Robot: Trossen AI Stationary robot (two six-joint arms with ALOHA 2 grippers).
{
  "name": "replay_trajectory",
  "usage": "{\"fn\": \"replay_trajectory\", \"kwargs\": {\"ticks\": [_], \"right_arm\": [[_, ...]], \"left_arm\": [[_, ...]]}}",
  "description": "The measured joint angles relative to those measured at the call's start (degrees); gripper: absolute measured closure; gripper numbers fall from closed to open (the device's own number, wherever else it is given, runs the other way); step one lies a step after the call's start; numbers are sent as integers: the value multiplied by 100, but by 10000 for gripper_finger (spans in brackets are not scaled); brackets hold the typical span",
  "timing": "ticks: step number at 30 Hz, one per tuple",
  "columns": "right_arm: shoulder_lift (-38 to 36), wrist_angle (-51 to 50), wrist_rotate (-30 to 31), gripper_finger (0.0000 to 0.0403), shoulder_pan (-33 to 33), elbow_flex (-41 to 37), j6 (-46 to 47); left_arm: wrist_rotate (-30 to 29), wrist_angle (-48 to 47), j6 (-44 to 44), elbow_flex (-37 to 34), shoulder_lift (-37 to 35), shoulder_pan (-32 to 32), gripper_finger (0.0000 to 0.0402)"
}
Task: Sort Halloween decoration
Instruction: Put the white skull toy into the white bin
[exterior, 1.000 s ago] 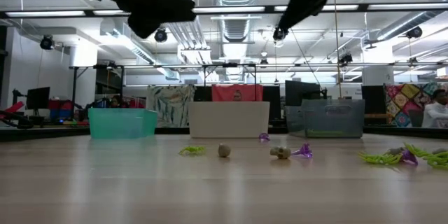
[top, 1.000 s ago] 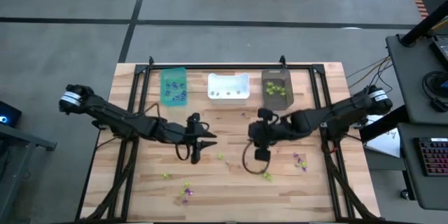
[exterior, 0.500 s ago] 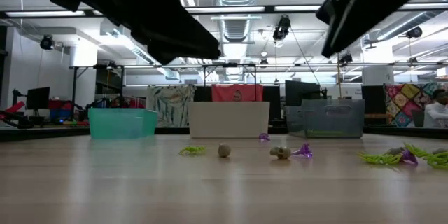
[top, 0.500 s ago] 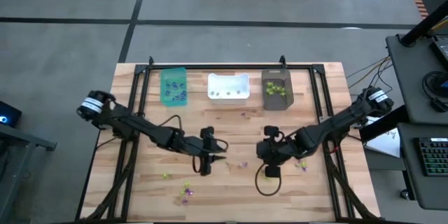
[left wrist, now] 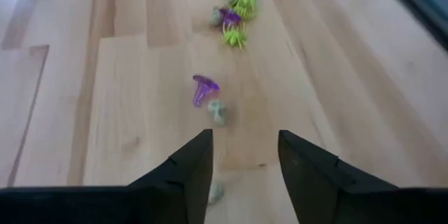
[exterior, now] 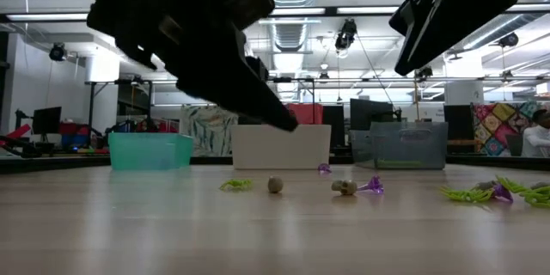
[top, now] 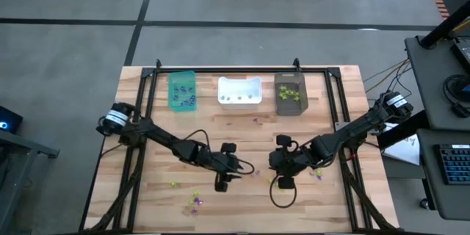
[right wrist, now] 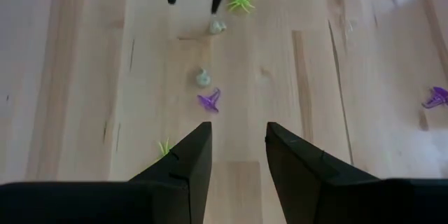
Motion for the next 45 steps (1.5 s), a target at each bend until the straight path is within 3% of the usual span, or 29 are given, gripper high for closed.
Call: {"fn": "replay_trajectory", "kwargs": {"ticks": [6, 21, 36, 45], "right_arm": [[0, 3, 2, 275, 0, 0, 2], [0, 4, 102, 275, 0, 0, 8], [0, 7, 109, 275, -1, 0, 10], [0, 26, 116, 275, -2, 0, 10]], "left_arm": [[-51, -55, 90, 30, 281, 1, 231], [-505, -123, -10, 22, 575, 5, 239], [-512, -169, -2, 3, 575, 1, 321], [-513, -140, 0, -2, 575, 1, 346]]}}
